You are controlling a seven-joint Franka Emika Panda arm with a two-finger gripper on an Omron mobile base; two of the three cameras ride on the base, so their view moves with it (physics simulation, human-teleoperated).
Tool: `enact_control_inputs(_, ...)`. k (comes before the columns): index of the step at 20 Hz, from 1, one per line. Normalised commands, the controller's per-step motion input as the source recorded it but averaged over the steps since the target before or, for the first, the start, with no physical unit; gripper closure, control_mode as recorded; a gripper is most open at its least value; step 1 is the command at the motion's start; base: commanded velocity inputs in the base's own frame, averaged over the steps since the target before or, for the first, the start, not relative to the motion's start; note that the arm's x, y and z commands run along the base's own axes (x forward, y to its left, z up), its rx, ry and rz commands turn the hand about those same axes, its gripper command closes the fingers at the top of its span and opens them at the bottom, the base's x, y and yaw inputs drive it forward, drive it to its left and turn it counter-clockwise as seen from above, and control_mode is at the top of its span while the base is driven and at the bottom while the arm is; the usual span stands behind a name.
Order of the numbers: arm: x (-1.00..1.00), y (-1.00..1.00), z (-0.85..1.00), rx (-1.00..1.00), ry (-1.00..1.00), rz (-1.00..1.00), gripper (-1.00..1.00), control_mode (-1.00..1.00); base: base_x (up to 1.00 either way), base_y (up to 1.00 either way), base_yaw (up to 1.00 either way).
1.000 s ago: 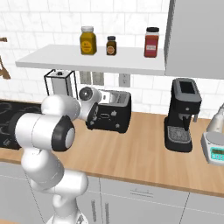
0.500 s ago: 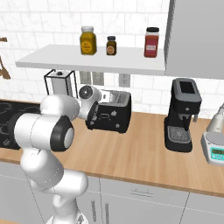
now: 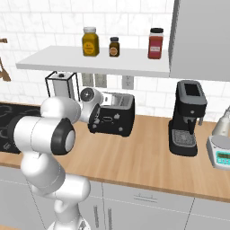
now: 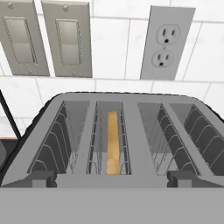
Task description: Start the toaster. Once the lever pops up, take the bread to the plate on the dining counter.
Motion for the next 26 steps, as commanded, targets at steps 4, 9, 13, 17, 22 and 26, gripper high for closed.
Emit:
enact_control_inputs(4, 0.04, 0.0, -0.01, 0.0, 0.0, 0.0, -1.0, -1.0, 0.0, 0.0, 0.0)
enact_control_inputs(9, 0.03, 0.0, 0.0, 0.0, 0.01, 0.0, -1.0, -1.0, 0.0, 0.0, 0.0)
enact_control_inputs(13, 0.0, 0.0, 0.0, 0.0, 0.0, 0.0, -1.0, -1.0, 0.0, 0.0, 0.0)
enact_control_inputs(17, 0.0, 0.0, 0.0, 0.0, 0.0, 0.0, -1.0, -1.0, 0.0, 0.0, 0.0)
enact_control_inputs(22, 0.0, 0.0, 0.0, 0.0, 0.0, 0.0, -1.0, -1.0, 0.0, 0.0, 0.0)
enact_control_inputs(26, 0.0, 0.0, 0.0, 0.0, 0.0, 0.0, -1.0, -1.0, 0.0, 0.0, 0.0)
